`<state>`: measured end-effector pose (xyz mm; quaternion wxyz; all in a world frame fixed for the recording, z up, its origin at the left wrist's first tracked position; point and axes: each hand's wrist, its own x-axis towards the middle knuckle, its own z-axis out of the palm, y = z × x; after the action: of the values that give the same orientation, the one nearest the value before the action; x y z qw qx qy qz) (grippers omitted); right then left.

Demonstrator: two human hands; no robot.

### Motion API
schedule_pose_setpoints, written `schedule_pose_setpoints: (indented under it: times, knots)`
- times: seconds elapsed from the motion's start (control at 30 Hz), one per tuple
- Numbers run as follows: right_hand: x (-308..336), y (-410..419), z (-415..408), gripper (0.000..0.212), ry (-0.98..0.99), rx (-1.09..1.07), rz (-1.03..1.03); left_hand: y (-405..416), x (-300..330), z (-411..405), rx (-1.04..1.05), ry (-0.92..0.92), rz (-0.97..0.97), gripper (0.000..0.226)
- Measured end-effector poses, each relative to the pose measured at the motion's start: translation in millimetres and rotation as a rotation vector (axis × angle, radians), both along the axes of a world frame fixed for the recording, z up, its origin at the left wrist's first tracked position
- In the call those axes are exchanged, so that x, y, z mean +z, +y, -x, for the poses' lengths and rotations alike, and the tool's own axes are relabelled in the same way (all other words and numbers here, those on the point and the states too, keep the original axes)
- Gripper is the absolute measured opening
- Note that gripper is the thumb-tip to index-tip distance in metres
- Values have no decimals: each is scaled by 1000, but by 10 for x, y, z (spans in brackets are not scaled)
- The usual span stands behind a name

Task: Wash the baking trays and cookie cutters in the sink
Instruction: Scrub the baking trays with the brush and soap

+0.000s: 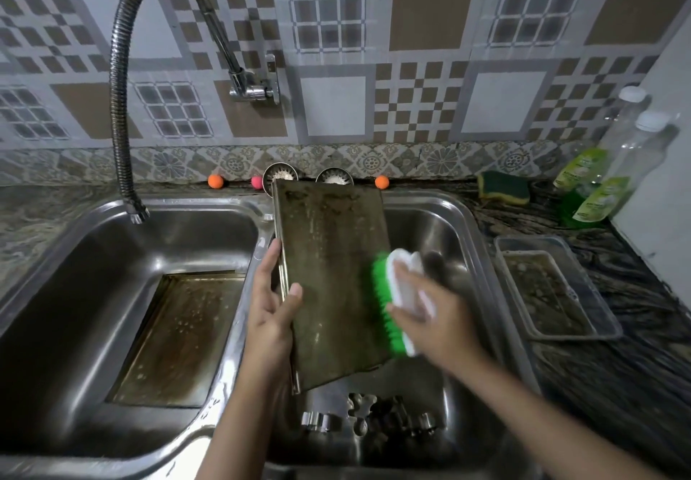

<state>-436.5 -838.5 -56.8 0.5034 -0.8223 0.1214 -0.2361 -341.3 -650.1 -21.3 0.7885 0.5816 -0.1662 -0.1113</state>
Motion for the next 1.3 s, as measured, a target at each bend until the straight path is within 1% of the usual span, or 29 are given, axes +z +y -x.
schedule_pose_setpoints:
  times: [0.07, 0.13, 0.2, 0.23, 0.3, 0.33, 0.4, 0.47, 0.53, 0.6, 0.67, 0.77, 0.8, 0.87, 0.9, 0.97, 1.0, 1.17, 1.23, 1.3]
  knots:
    - [96, -223, -187, 62, 6, -127, -2, -49, -12, 83, -28, 8, 8, 58]
    - [315, -119, -313, 62, -47, -154, -21, -150, -26, 157, -70, -30, -16, 60]
    - [461, 224, -259, 61, -76, -40, -34, -209, -38, 137, -65, -46, -27, 60]
    - [452, 429, -152, 60, -82, 35, -47, -207, -35, 91, -46, -21, -10, 60]
    - [309, 722, 136, 57, -78, 130, -62, -154, -19, -28, -12, 33, 37, 59]
    - [211, 747, 256, 56, -71, 128, -54, -107, -3, -80, 2, 43, 46, 58]
    - [20, 541, 362, 57, -3, 56, -67, -2, -2, -154, 39, 50, 55, 59]
    - [-98, 198, 327, 63, 83, -33, -94, 50, 1, -147, 55, 56, 63, 59]
    - [-74, -42, 254, 59, 139, -137, -81, 20, -17, -64, 40, 36, 54, 57]
    - [42, -63, 176, 55, 129, -162, -79, -52, -71, 32, 37, 39, 26, 57]
    - [159, 75, 121, 53, 90, -128, -100, -145, -126, 112, -8, 7, -32, 59]
    - [246, 289, 49, 54, 24, -60, -177, -273, -143, 206, -116, -89, -149, 57]
    - [276, 319, 16, 55, 16, -46, -216, -306, -139, 245, -167, -99, -170, 55]
    - [324, 316, -43, 59, 1, -41, -304, -335, -131, 313, -264, -57, -186, 53]
    - [344, 301, -63, 63, -11, -45, -331, -334, -131, 336, -307, -15, -181, 59]
    - [366, 288, -82, 70, -12, -62, -344, -322, -153, 355, -367, 64, -198, 82]
    - [358, 284, -87, 72, -4, -77, -350, -317, -167, 358, -383, 79, -207, 88]
    - [334, 306, -79, 62, -20, -175, -433, -319, -237, 352, -432, 151, -201, 95]
    - [339, 293, -65, 56, -39, -211, -455, -293, -248, 337, -387, 133, -238, 87]
    - [328, 271, -55, 50, -52, -226, -475, -237, -273, 291, -250, 59, -347, 68]
